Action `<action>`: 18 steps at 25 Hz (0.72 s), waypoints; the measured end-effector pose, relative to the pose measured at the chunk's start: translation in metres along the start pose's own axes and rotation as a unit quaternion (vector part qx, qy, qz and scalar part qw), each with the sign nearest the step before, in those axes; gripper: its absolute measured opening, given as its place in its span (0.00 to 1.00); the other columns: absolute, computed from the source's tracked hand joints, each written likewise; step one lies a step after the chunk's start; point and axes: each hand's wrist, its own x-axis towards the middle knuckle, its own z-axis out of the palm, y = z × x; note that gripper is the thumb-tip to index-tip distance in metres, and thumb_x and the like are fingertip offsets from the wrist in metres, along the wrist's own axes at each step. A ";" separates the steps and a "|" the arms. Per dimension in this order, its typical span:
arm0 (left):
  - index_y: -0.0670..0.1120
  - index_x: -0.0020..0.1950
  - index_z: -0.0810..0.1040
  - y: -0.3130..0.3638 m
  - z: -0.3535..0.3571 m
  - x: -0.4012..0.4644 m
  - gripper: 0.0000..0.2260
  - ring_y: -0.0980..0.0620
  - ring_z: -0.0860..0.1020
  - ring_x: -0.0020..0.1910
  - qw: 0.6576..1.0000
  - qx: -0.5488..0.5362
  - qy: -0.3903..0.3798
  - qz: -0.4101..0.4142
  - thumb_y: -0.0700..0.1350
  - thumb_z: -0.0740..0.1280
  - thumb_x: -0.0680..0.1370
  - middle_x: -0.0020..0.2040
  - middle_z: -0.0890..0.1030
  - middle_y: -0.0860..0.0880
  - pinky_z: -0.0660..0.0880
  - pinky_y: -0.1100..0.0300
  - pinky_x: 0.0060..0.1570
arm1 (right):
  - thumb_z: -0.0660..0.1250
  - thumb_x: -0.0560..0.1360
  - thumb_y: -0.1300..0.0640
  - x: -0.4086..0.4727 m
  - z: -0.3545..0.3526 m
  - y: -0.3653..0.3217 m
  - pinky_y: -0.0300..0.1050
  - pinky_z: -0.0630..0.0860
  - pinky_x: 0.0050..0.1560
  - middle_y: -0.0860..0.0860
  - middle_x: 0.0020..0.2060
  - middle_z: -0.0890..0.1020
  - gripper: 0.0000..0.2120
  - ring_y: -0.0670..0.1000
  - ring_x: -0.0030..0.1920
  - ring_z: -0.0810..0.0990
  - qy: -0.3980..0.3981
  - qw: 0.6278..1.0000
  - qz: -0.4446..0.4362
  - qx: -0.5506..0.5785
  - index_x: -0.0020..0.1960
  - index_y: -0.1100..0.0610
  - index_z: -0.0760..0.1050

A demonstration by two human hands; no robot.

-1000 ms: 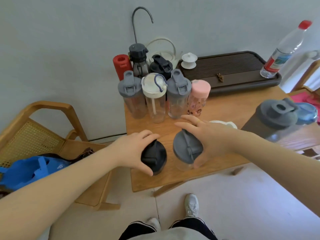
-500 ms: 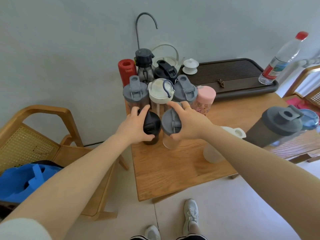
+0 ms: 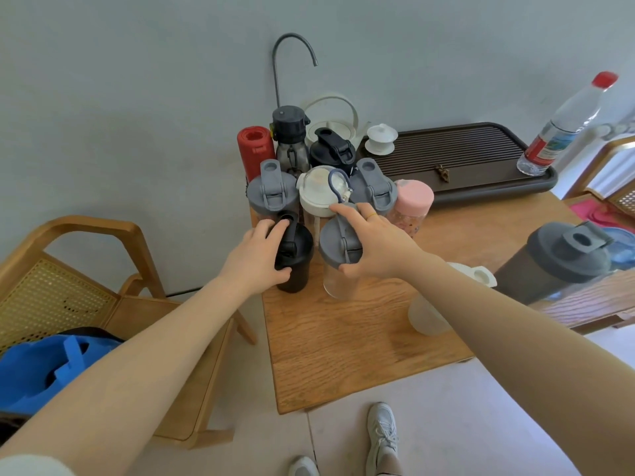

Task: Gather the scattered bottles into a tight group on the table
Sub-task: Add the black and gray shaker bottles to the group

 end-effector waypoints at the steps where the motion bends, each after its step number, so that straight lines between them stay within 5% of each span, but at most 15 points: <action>1: 0.48 0.75 0.52 0.002 0.002 -0.002 0.38 0.42 0.64 0.67 1.000 0.000 0.005 -0.001 0.49 0.70 0.72 0.71 0.60 0.44 0.72 0.49 0.58 | 0.72 0.64 0.47 -0.001 0.003 -0.002 0.59 0.75 0.54 0.55 0.68 0.63 0.45 0.62 0.62 0.69 0.012 1.000 0.005 0.005 0.73 0.45 0.50; 8: 0.46 0.74 0.52 0.022 0.001 -0.017 0.40 0.39 0.63 0.67 0.997 0.015 0.056 -0.041 0.54 0.71 0.70 0.70 0.60 0.40 0.68 0.46 0.63 | 0.69 0.67 0.40 -0.024 0.020 -0.011 0.56 0.62 0.70 0.58 0.74 0.57 0.49 0.61 0.72 0.59 0.073 0.996 0.049 -0.011 0.76 0.53 0.43; 10: 0.43 0.71 0.59 0.038 0.000 -0.024 0.36 0.39 0.62 0.67 0.992 0.014 0.121 0.018 0.52 0.71 0.70 0.69 0.63 0.39 0.67 0.44 0.65 | 0.66 0.68 0.37 -0.038 0.012 -0.010 0.55 0.57 0.72 0.59 0.75 0.57 0.47 0.59 0.74 0.56 0.096 0.994 0.044 0.012 0.76 0.54 0.45; 13: 0.42 0.66 0.67 0.079 0.000 -0.026 0.27 0.42 0.62 0.65 0.962 0.029 0.196 0.187 0.50 0.69 0.70 0.65 0.69 0.38 0.68 0.42 0.62 | 0.60 0.70 0.39 -0.067 -0.018 0.013 0.57 0.62 0.69 0.59 0.69 0.68 0.38 0.61 0.70 0.65 0.152 0.988 0.013 -0.004 0.72 0.59 0.59; 18: 0.47 0.70 0.64 0.174 0.030 -0.013 0.32 0.42 0.59 0.72 0.956 0.029 0.030 0.291 0.56 0.69 0.71 0.74 0.59 0.42 0.61 0.46 0.69 | 0.66 0.73 0.51 -0.125 -0.069 0.102 0.51 0.53 0.72 0.56 0.67 0.71 0.24 0.58 0.72 0.61 0.180 0.974 0.104 -0.084 0.67 0.57 0.68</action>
